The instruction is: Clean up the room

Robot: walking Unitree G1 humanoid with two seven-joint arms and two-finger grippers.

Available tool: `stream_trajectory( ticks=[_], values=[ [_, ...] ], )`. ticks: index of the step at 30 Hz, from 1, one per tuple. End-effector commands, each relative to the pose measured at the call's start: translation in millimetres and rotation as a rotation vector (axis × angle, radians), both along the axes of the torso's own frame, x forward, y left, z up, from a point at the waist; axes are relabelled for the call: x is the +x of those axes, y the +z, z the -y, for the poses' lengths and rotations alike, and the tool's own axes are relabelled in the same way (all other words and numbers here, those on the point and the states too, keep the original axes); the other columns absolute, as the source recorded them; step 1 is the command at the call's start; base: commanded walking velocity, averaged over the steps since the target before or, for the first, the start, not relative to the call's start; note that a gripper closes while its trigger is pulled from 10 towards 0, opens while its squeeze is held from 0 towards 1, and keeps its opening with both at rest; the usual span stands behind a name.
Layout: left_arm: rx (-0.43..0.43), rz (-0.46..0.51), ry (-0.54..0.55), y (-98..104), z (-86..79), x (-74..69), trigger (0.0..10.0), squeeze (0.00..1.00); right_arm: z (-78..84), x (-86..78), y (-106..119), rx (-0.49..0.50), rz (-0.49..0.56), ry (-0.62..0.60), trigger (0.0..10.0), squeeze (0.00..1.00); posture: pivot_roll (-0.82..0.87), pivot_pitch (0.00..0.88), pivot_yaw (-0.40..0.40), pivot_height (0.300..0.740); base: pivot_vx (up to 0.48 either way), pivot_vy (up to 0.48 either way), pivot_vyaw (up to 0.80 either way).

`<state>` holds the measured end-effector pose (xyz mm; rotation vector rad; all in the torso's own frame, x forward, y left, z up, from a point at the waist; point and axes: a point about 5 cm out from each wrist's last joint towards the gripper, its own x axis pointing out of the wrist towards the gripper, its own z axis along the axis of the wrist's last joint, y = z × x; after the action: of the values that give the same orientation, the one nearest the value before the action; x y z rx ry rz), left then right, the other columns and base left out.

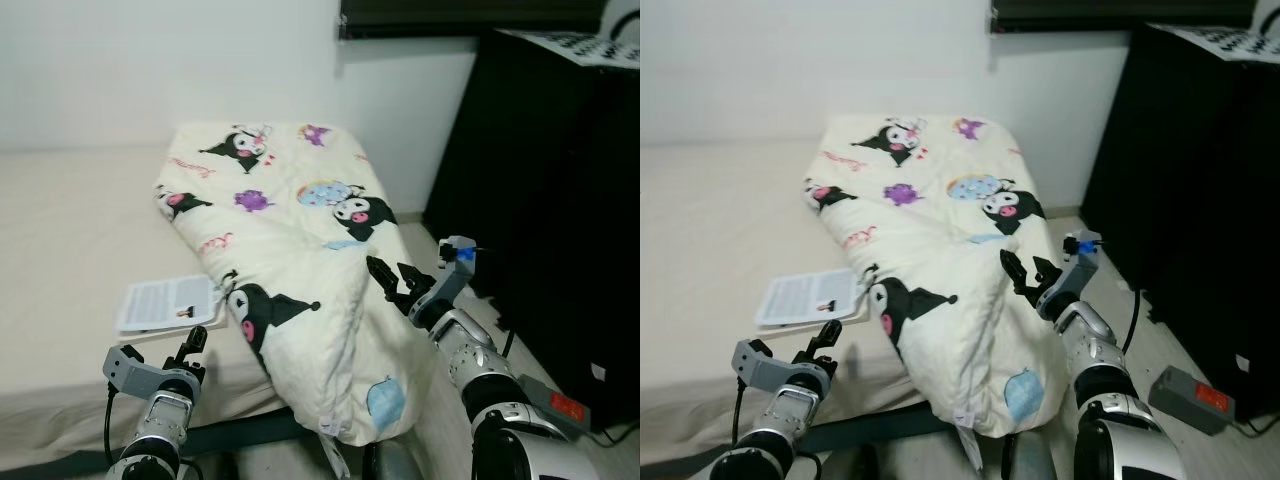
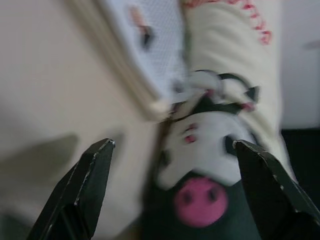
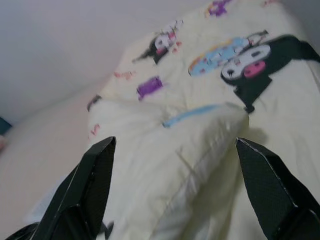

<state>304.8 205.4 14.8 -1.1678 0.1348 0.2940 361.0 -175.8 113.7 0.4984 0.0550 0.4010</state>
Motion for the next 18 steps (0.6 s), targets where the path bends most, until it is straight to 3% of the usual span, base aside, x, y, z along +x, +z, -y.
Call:
stream_trajectory(
  ticks=[1,8,10,15,16,18],
  values=[
    [-0.033,0.065,0.014,9.8,-1.9,7.0,10.0,0.0,-6.5,-1.7,3.2,0.042,0.018,0.037,10.0,0.0,-0.09,0.006,-0.032,0.544,0.0,0.0,0.0],
    [-0.024,0.152,0.049,26.7,-14.3,14.8,10.0,0.0,-16.6,-11.7,9.6,0.074,0.047,0.081,10.0,0.0,-0.08,0.104,-0.023,0.519,0.0,0.0,0.0],
    [0.046,0.134,0.097,29.0,-25.9,11.8,10.0,0.0,-19.9,-18.4,10.5,0.085,0.049,0.093,10.0,0.0,-0.07,0.144,-0.024,0.509,0.0,0.0,0.0],
    [0.113,0.108,0.176,35.7,-47.4,8.1,10.0,0.0,-23.3,-25.3,9.9,0.107,0.028,0.106,10.0,0.0,-0.06,0.212,-0.027,0.494,0.0,0.0,0.0],
    [0.19,0.037,0.248,40.0,-64.8,4.4,10.0,0.0,-25.0,-30.3,10.4,0.124,0.017,0.104,10.0,0.0,-0.06,0.253,-0.026,0.484,0.0,0.0,0.0],
    [0.225,0.0,0.284,41.7,-71.7,1.8,10.0,0.0,-25.7,-33.1,11.0,0.126,0.014,0.102,10.0,0.0,-0.06,0.265,-0.024,0.479,0.0,0.0,0.0]
  ],
)
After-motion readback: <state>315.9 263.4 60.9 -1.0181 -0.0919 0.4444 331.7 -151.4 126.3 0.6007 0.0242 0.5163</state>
